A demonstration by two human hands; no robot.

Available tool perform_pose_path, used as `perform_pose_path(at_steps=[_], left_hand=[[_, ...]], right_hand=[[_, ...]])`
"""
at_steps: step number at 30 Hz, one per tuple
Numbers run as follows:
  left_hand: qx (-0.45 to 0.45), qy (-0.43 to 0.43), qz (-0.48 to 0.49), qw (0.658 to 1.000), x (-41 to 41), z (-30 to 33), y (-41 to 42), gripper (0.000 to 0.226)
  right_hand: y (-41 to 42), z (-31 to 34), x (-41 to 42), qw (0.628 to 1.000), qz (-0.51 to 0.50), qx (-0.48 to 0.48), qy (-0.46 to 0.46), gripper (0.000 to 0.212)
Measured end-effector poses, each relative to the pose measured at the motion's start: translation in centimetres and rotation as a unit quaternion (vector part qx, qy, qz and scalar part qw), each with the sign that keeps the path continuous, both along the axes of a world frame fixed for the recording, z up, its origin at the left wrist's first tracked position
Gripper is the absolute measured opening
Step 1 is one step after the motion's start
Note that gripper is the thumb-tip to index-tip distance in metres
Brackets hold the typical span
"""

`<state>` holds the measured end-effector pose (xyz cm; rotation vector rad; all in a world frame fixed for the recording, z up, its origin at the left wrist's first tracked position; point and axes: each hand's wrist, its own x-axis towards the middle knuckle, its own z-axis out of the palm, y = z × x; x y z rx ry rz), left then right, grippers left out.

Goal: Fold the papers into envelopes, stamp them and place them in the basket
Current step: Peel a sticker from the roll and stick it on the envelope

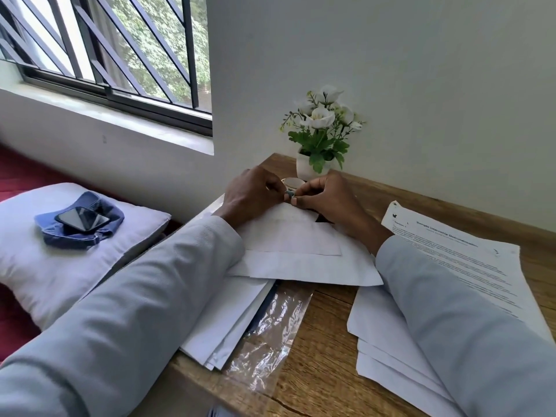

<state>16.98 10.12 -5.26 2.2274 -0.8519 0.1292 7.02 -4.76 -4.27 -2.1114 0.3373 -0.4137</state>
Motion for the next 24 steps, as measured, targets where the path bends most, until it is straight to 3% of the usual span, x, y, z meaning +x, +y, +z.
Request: perform_pose_path(at_steps=[6,15,20,24], left_hand=[[-0.047,0.045,-0.038,0.997,0.6,-0.5,0.2,0.007],[-0.119,0.132,-0.113,0.978,0.6,0.6,1.0,0.014],[0.015,0.068,-0.243,0.968,-1.0,1.7,1.1,0.025],[0.158,0.059,-0.26,0.951,-2.7,2.7,0.3,0.04]], right_hand=[[-0.4,-0.2,-0.2,1.0,0.008,0.021,-0.009,0.031],[-1.0,0.5,-1.3,0.997,-0.029,0.074,-0.017,0.014],[-2.1,2.1,-3.6,0.993,-0.027,0.116,-0.022,0.019],[-2.8,2.8,-5.8,0.991,-0.03,0.125,-0.02,0.016]])
